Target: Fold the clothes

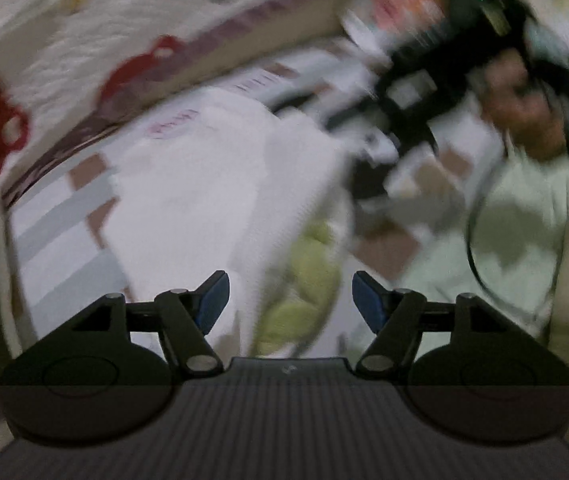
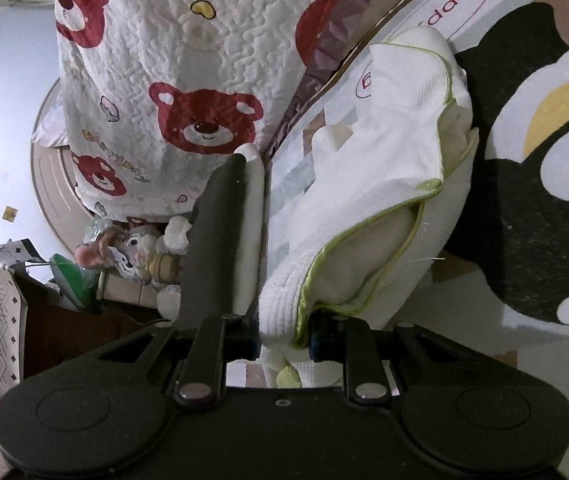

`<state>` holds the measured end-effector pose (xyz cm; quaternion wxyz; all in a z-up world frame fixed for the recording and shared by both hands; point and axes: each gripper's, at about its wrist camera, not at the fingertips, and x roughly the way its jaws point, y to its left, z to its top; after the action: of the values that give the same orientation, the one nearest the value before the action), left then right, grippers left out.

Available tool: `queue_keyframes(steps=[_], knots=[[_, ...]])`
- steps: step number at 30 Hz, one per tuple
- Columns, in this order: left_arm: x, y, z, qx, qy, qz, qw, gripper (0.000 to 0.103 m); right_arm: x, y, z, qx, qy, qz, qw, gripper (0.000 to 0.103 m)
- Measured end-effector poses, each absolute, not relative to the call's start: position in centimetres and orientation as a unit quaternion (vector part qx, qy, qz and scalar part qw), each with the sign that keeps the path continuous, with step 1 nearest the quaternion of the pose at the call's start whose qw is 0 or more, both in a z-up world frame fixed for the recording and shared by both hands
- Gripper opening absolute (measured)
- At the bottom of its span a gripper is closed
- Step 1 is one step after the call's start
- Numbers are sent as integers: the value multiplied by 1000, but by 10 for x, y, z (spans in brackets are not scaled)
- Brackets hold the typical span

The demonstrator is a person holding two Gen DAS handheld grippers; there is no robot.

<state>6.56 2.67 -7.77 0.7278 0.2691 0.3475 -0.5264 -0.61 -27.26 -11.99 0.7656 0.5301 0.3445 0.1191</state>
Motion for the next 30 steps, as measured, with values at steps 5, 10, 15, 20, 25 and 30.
queue_keyframes(steps=[5,10,15,20,25,30], knots=[[48,0,-99,337,319,-503,729,67,-4,-276,-117,536,342,119,763,25],[46,-6,-120,361,321,-456,747,68,-5,-279,-122,581,330,121,735,25],[41,-5,-141,432,298,-409,746,71,-14,-281,-130,597,327,121,722,25],[46,0,-142,422,293,-401,759,75,-22,-285,-134,615,320,118,711,25],[36,-2,-150,454,250,-446,730,76,-26,-289,-134,623,315,115,707,25],[32,-1,-158,480,228,-450,718,57,-31,-291,-135,615,319,114,712,25]])
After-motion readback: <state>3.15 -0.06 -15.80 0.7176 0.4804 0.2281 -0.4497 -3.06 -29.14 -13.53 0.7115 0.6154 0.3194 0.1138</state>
